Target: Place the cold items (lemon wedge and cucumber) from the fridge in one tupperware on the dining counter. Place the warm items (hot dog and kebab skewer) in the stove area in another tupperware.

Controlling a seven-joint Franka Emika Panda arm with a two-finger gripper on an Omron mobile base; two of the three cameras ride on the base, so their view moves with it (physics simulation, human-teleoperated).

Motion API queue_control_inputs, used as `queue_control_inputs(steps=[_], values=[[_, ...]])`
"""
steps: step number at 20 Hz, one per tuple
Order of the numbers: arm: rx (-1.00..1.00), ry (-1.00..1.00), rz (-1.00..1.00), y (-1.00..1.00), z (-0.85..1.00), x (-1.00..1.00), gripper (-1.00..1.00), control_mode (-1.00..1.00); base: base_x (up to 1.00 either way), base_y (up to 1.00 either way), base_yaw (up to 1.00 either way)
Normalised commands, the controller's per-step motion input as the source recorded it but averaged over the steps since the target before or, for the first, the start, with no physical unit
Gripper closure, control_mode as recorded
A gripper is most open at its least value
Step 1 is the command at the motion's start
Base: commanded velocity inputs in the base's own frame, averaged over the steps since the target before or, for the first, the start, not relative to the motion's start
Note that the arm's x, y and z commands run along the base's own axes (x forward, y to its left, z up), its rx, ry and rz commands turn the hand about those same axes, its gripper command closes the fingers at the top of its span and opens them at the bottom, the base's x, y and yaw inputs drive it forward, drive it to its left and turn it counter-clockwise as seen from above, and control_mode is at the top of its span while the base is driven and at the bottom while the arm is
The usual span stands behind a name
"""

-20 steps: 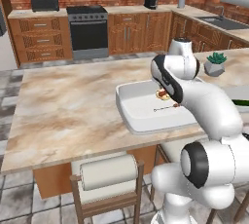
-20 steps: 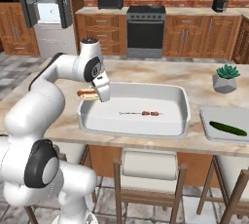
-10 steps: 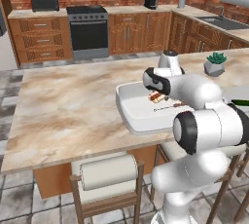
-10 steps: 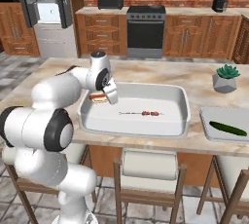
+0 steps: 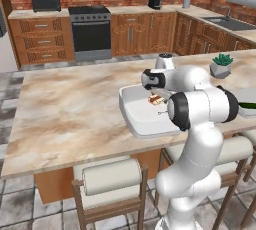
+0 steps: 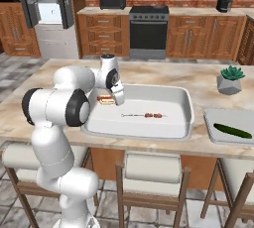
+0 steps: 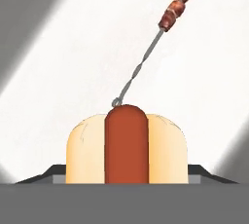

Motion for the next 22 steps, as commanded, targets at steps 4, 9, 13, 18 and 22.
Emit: queue_control_inputs(steps=[4, 9, 13, 18, 22], values=[[0.0, 0.0, 0.0, -0.24, -0.38, -0.21, 1.0, -1.0, 0.0, 0.0, 0.0], [0.01, -0.01, 0.0, -0.1, -0.25, -0.01, 1.0, -1.0, 0.0, 0.0, 0.0], [0.03, 0.0, 0.0, -0.03, -0.2, -0.01, 1.0, -1.0, 0.0, 0.0, 0.0], [0.02, 0.0, 0.0, 0.0, -0.25, 0.0, 1.0, -1.0, 0.0, 0.0, 0.0], [0.0, 0.0, 0.0, 0.0, -0.22, 0.0, 1.0, -1.0, 0.0, 0.0, 0.0]])
